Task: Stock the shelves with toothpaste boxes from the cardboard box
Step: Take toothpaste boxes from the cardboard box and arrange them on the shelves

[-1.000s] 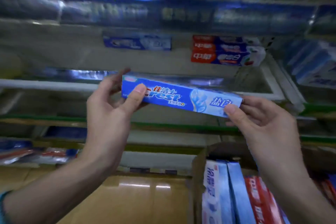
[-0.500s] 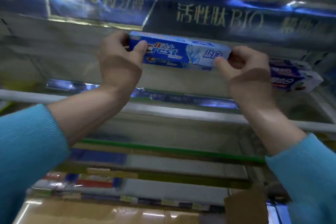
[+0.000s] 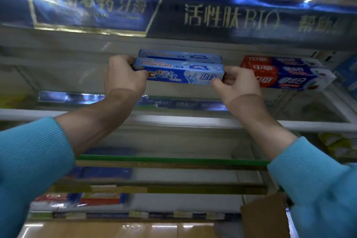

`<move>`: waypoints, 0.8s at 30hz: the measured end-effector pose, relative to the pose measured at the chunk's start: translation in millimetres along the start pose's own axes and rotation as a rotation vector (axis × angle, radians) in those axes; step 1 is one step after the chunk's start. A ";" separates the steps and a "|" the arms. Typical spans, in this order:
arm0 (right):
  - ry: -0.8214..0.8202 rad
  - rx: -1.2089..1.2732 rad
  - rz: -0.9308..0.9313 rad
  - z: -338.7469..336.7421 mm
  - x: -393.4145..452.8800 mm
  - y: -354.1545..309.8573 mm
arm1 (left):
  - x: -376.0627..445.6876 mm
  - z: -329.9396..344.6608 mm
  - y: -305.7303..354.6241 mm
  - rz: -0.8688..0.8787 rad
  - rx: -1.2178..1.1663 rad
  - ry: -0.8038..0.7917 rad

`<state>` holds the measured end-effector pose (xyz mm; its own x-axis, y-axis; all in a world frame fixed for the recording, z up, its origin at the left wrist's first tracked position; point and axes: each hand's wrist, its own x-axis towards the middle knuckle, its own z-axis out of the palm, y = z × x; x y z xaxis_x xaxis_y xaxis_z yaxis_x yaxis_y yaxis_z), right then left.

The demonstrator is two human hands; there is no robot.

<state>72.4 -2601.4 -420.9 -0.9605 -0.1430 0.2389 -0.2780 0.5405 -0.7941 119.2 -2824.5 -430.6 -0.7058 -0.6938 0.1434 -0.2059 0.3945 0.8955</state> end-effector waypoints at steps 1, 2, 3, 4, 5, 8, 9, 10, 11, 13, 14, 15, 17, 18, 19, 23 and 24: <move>-0.007 0.001 0.003 0.6 0.3 -0.8 | 0.0 0.3 0.5 -0.003 0.012 0.001; -0.014 0.001 0.005 0.7 0.0 -2.2 | 0.7 1.2 0.4 0.000 0.020 0.004; -0.019 0.005 0.007 0.8 0.2 -2.2 | 1.8 1.6 0.1 -0.003 0.023 0.007; -0.025 0.009 0.007 0.6 -0.4 -2.8 | 3.3 2.0 -0.4 -0.004 0.020 0.008; -0.031 0.017 0.006 0.4 -0.4 -2.5 | 3.3 1.8 -0.2 -0.007 0.020 0.004; -0.043 0.047 0.008 -0.6 -0.1 -2.3 | 4.3 2.5 0.1 -0.002 0.024 -0.015; -0.048 0.059 0.008 -0.8 0.3 -2.1 | 4.0 2.8 1.7 -0.009 0.021 -0.020; -0.057 0.068 0.006 -1.2 0.3 -2.4 | 4.7 3.5 2.4 -0.017 0.018 -0.021; -0.066 0.076 0.003 -1.0 0.7 -1.9 | 5.5 4.0 3.1 -0.027 0.017 -0.019; -0.079 0.097 -0.009 -0.9 1.0 -0.8 | 6.9 5.3 3.2 -0.039 0.005 -0.017; -0.085 0.106 -0.017 -1.3 1.1 0.0 | 6.5 5.7 3.5 -0.038 0.002 -0.024; -0.091 0.115 -0.024 -1.4 1.7 1.1 | 5.5 5.3 4.6 -0.038 0.000 -0.033; -0.114 0.139 -0.035 -2.7 2.6 3.0 | 3.2 4.1 6.9 -0.035 -0.010 -0.044; -0.134 0.156 -0.034 -3.3 2.0 3.3 | 0.8 3.4 8.0 -0.035 -0.012 -0.048; -0.155 0.176 -0.027 -4.9 0.4 3.4 | -3.9 2.5 9.1 -0.029 -0.008 -0.052; -0.193 0.228 0.016 -22.2 -13.8 5.8 | -34.8 0.0 12.0 0.077 -0.014 -0.026; -0.191 0.228 0.039 -30.1 -18.7 7.2 | -46.4 0.4 14.7 0.108 0.001 -0.007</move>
<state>88.8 -2569.9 -414.2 -0.9499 -0.2914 0.1135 -0.2166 0.3512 -0.9109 148.6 -2786.2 -424.2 -0.7282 -0.6434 0.2360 -0.1295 0.4673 0.8745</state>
